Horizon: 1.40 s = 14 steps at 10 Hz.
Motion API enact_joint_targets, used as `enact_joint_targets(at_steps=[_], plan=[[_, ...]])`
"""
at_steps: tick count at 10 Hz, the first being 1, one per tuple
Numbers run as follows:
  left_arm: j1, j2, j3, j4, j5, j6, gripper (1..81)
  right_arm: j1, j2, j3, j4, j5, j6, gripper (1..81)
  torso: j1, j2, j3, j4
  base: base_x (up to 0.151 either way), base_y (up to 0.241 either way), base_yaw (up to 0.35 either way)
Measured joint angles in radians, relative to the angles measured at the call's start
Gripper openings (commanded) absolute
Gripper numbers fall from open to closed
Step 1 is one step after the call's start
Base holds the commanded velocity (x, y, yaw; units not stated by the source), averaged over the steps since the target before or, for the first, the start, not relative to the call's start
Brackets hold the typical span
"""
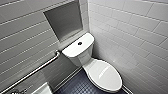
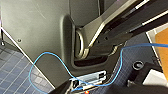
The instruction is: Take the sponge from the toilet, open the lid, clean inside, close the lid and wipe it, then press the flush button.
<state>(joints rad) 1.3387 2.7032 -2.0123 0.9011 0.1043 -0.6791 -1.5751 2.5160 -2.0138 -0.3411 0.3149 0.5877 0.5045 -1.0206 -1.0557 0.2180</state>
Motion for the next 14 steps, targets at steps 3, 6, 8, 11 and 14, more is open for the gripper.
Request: enact_joint_targets(at_steps=[3,6,8,11,14], plan=[[0.026,0.071,-0.105,0.000,-0.001,0.000,81.1,-0.020,0.039,-0.066,-0.002,0.000,-0.011,1.0,-0.032,0.049,0.047,0.000,0.000,0.000,0.000],[0.039,0.107,-0.189,-0.001,0.001,0.000,81.1,-0.021,0.083,-0.132,-0.004,-0.003,-0.012,1.0,-0.036,0.053,0.131,0.000,0.000,0.000,0.000],[0.050,0.145,-0.277,-0.001,0.000,0.000,81.1,-0.031,0.105,-0.156,-0.007,-0.003,-0.012,1.0,-0.037,0.053,0.193,0.000,0.000,0.000,0.000],[0.077,0.212,-0.418,-0.004,-0.001,0.000,81.1,-0.039,0.155,-0.233,-0.012,-0.010,-0.014,1.0,-0.047,0.064,0.247,0.000,0.000,0.000,0.000],[0.124,0.248,-0.465,-0.004,-0.007,0.002,81.1,-0.043,0.202,-0.299,-0.046,-0.013,-0.014,1.0,-0.109,0.161,0.254,0.000,0.000,0.000,0.000]])
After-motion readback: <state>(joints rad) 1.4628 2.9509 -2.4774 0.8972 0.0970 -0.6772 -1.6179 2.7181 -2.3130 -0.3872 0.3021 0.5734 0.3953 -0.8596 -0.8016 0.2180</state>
